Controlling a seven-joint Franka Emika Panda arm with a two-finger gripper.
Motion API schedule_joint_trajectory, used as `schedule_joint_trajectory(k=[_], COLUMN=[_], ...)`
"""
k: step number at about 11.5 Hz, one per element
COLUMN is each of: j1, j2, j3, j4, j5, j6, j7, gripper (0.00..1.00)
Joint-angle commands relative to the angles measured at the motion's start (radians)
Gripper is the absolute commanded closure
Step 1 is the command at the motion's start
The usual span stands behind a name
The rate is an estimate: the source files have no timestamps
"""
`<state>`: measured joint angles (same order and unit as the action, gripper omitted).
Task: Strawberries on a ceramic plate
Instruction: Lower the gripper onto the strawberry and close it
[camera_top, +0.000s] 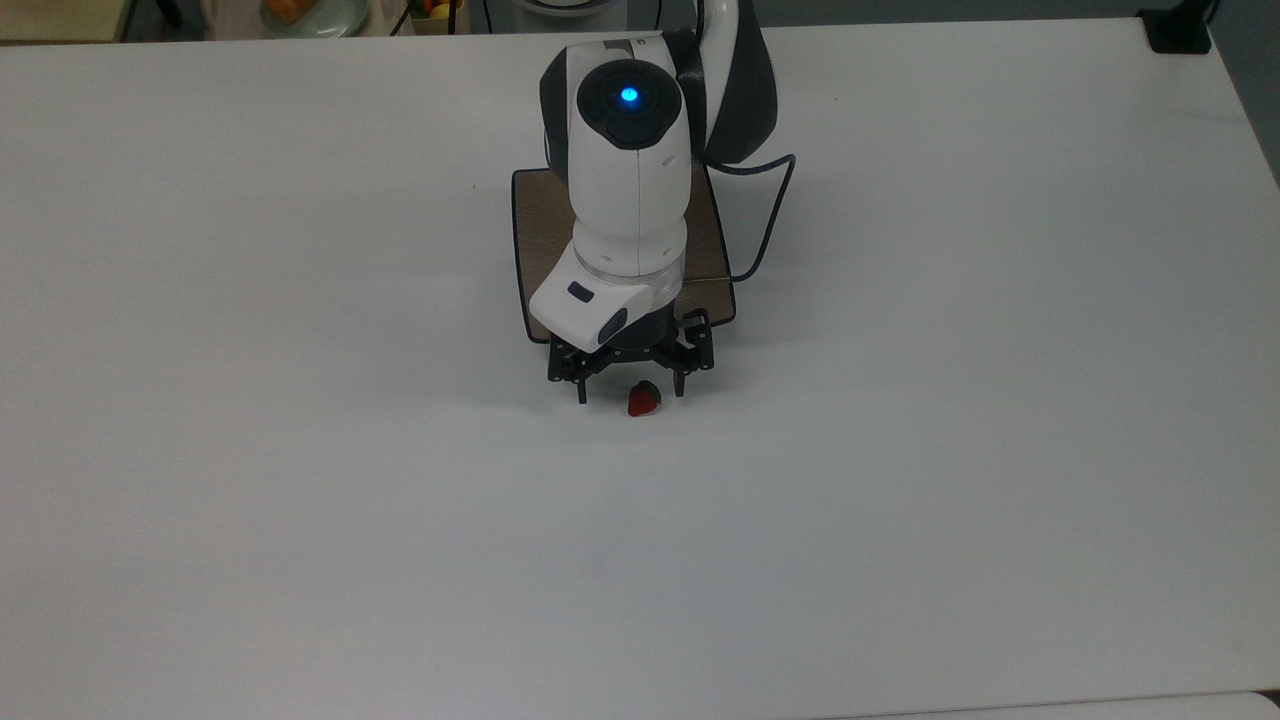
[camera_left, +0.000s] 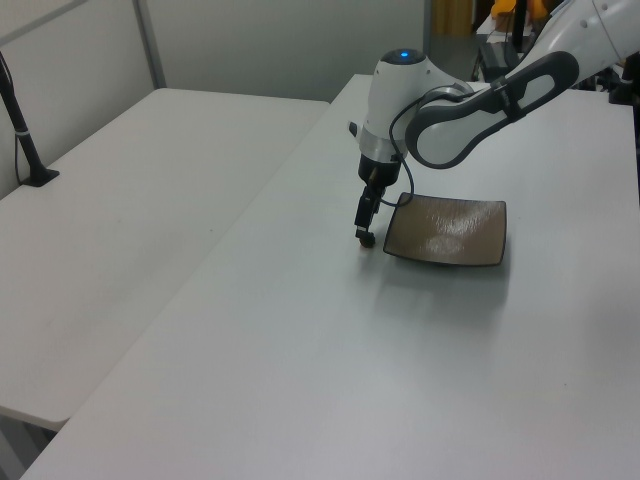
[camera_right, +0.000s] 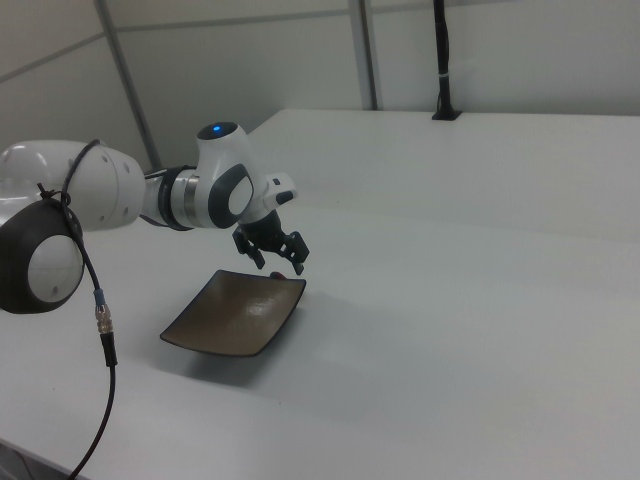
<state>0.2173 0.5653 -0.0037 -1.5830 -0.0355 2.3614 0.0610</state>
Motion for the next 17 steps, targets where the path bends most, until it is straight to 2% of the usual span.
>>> schedule_joint_trajectory(k=[1,2,5,7,8,10,11,17], j1=[0.007,0.007,0.007,0.007,0.007,0.007,0.007,0.007], j2=[0.011,0.013,0.015,0.018,0.018,0.016,0.016,-0.031], j3=[-0.004,-0.004,-0.004,-0.002,-0.002,-0.002,-0.002,-0.002], j4=[0.0,-0.002,-0.011,-0.011,-0.017,-0.015,-0.015,-0.006], j5=[-0.018,-0.026,-0.034,-0.044,-0.044,-0.044,-0.044,-0.032], j6=[0.015,0.015,0.015,0.015,0.015,0.015,0.015,0.009], j7=[-0.006,-0.007,-0.007,-0.007,-0.007,-0.007,-0.007,0.003], gripper=[0.12,0.18,0.22,0.33,0.47,0.87,0.94,0.98])
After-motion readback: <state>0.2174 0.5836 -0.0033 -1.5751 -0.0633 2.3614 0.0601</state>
